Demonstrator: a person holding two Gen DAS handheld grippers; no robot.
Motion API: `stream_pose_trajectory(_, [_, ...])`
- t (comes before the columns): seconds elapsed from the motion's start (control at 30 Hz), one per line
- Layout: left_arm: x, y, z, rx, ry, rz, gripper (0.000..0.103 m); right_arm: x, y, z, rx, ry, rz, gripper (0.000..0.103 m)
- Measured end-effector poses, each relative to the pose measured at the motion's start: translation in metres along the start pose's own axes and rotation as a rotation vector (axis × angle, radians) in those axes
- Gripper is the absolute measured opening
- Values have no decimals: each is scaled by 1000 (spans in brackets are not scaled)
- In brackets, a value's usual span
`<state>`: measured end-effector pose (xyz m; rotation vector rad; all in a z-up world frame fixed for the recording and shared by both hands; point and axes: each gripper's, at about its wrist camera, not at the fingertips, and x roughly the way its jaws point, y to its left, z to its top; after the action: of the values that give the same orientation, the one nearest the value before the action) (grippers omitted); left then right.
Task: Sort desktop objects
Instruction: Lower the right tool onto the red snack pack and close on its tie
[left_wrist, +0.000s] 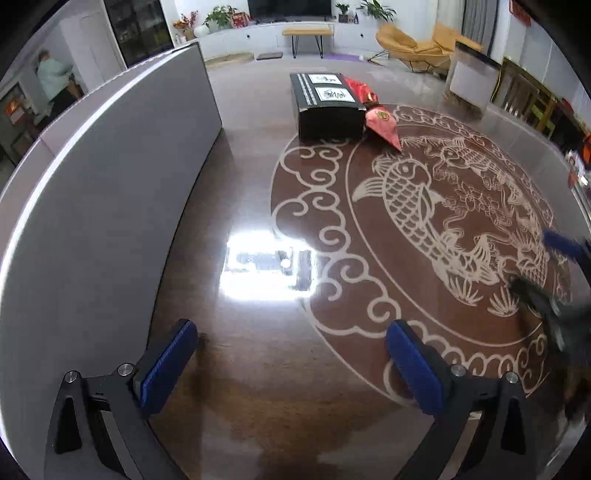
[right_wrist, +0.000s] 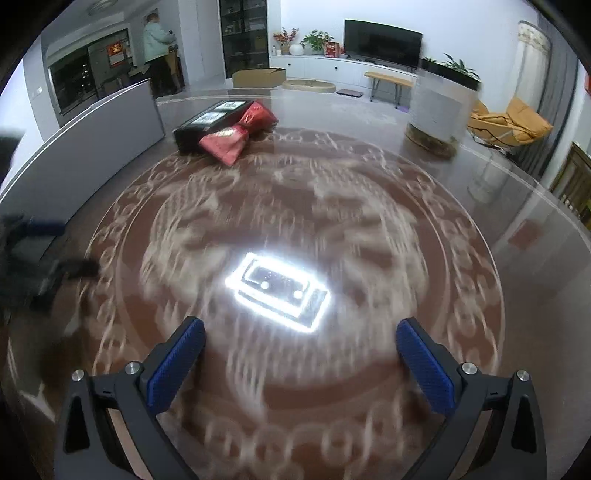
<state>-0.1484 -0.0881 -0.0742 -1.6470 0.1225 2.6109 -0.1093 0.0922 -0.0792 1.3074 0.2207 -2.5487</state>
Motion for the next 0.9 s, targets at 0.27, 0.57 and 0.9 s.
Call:
stream_pose_trajectory(0.27, [-3, 8, -3, -26, -47, -22, 103, 54, 11, 117, 55, 43, 138, 52])
stream_pose_trajectory(0.57, [3, 10, 2, -29, -40, -22, 103, 86, 26, 159, 166, 5, 202, 51])
stream_pose_trajectory(0.9, [-2, 12, 0, -20, -54, -26, 103, 84, 48, 147, -5, 9, 88, 20])
